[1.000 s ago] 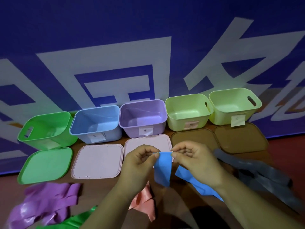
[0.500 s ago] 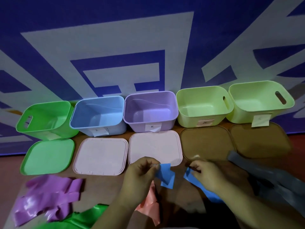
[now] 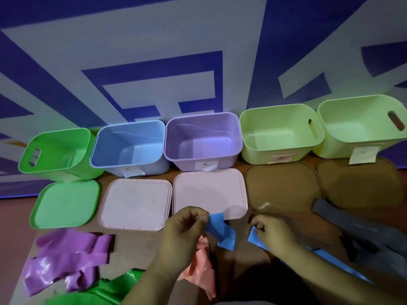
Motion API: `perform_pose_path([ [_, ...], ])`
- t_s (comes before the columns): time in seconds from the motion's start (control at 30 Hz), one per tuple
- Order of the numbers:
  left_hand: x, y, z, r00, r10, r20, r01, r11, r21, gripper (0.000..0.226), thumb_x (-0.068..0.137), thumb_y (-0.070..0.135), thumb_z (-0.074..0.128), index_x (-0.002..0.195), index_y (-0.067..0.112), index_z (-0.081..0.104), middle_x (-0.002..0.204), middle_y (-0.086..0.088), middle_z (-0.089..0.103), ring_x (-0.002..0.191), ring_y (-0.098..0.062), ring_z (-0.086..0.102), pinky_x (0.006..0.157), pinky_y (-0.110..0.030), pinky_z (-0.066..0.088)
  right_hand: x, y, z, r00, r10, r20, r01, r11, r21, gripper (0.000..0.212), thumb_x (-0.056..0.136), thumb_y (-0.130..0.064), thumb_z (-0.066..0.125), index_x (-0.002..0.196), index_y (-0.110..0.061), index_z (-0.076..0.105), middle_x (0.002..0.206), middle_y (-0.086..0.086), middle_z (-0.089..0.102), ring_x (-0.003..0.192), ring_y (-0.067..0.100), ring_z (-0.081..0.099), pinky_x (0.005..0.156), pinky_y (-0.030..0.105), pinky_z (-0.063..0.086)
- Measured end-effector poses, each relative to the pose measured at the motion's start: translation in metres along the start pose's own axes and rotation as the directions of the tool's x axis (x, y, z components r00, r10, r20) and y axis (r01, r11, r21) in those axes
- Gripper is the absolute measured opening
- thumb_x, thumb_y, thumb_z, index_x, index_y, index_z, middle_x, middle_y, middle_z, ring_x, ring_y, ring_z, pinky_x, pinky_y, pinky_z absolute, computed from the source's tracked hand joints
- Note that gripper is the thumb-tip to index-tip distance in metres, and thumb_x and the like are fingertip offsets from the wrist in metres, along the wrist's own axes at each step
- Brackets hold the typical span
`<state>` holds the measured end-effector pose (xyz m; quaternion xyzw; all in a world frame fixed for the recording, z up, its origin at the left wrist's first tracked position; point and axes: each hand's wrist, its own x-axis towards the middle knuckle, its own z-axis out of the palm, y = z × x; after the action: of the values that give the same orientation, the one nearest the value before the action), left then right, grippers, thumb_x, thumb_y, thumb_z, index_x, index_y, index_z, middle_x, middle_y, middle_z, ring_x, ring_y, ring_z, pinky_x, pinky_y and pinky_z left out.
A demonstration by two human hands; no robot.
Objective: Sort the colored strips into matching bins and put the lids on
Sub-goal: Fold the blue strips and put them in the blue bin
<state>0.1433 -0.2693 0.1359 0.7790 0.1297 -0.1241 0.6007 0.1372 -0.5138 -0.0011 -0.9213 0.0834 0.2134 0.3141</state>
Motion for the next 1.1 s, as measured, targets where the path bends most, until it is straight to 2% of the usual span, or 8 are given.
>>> perform_pose_path([
  [0.17,-0.004,0.012,-0.002,0.999,0.024,-0.035,-0.026,0.998,-0.064,0.019,0.087,-0.006,0.066,0.078,0.009,0.073,0.077,-0.003,0.075,0.073,-0.009,0.068,0.070,-0.020,0.055,-0.019,-0.017,-0.037,0.998,-0.041,0.053,0.040,0.999,0.029,0.017,0.080,-0.019,0.072,0.075,-0.034,0.067,0.077,-0.014,0.069,0.071,-0.001,0.062,0.061,0.008,0.044],
  [0.3,-0.016,0.024,-0.003,0.998,0.067,-0.010,-0.068,0.993,-0.093,0.018,0.086,-0.005,0.068,0.079,0.009,0.075,0.079,-0.007,0.075,0.073,-0.012,0.068,0.069,-0.021,0.054,-0.052,-0.030,-0.074,0.996,-0.084,0.033,0.084,0.996,0.016,0.005,0.079,-0.040,0.073,0.081,-0.039,0.068,0.080,-0.028,0.067,0.076,-0.012,0.060,0.063,0.008,0.045],
  [0.37,-0.023,0.032,-0.002,0.996,0.085,-0.010,-0.085,0.992,-0.095,0.016,0.085,-0.005,0.069,0.079,0.009,0.076,0.078,-0.007,0.075,0.069,-0.009,0.067,0.065,-0.019,0.052,-0.067,-0.038,-0.085,0.996,-0.089,-0.005,0.089,0.989,0.115,0.005,0.082,-0.033,0.075,0.080,-0.034,0.070,0.079,-0.020,0.070,0.075,-0.006,0.063,0.060,0.008,0.044],
  [0.5,-0.036,0.049,-0.004,0.993,0.115,-0.030,-0.118,0.986,-0.120,0.019,0.083,-0.003,0.072,0.076,0.014,0.077,0.076,-0.001,0.075,0.067,-0.004,0.067,0.062,-0.021,0.052,-0.091,-0.047,-0.099,0.988,-0.138,-0.071,0.153,0.942,0.298,0.017,0.082,-0.016,0.076,0.079,-0.033,0.070,0.074,-0.008,0.073,0.068,0.009,0.067,0.066,0.031,0.052],
  [0.7,-0.057,0.075,-0.015,0.969,0.243,-0.052,-0.247,0.963,-0.109,0.016,0.082,-0.002,0.074,0.080,0.014,0.078,0.082,-0.004,0.076,0.074,-0.007,0.069,0.070,-0.015,0.052,-0.123,-0.079,-0.121,0.966,-0.189,-0.175,0.255,0.804,0.537,0.026,0.081,0.007,0.072,0.074,-0.018,0.073,0.056,-0.010,0.061,0.052,-0.002,0.050,0.053,0.011,0.041],
  [0.77,-0.064,0.083,-0.017,0.964,0.260,-0.059,-0.266,0.955,-0.133,0.015,0.081,-0.001,0.074,0.081,0.013,0.077,0.081,-0.003,0.077,0.072,-0.006,0.069,0.069,-0.015,0.053,-0.135,-0.095,-0.130,0.957,-0.213,-0.197,0.289,0.757,0.586,0.021,0.080,0.008,0.073,0.073,-0.012,0.071,0.051,-0.010,0.060,0.046,-0.002,0.049,0.047,0.012,0.039],
  [0.97,-0.084,0.106,-0.024,0.957,0.286,-0.054,-0.291,0.933,-0.212,0.017,0.080,-0.002,0.075,0.075,0.014,0.077,0.073,-0.001,0.075,0.066,-0.007,0.066,0.064,-0.014,0.051,-0.171,-0.142,-0.149,0.883,-0.395,-0.253,0.467,0.687,0.557,0.028,0.075,0.003,0.080,0.071,-0.025,0.077,0.070,0.000,0.072,0.064,0.005,0.060,0.063,0.019,0.048],
  [1.1,-0.096,0.118,-0.028,0.945,0.327,-0.020,-0.323,0.920,-0.220,0.025,0.079,-0.001,0.075,0.072,0.022,0.079,0.072,0.000,0.075,0.067,-0.008,0.066,0.066,-0.016,0.052,-0.188,-0.166,-0.155,0.816,-0.484,-0.316,0.577,0.653,0.490,0.017,0.070,-0.019,0.079,0.079,-0.033,0.076,0.079,-0.004,0.074,0.073,0.009,0.067,0.071,0.026,0.055],
])
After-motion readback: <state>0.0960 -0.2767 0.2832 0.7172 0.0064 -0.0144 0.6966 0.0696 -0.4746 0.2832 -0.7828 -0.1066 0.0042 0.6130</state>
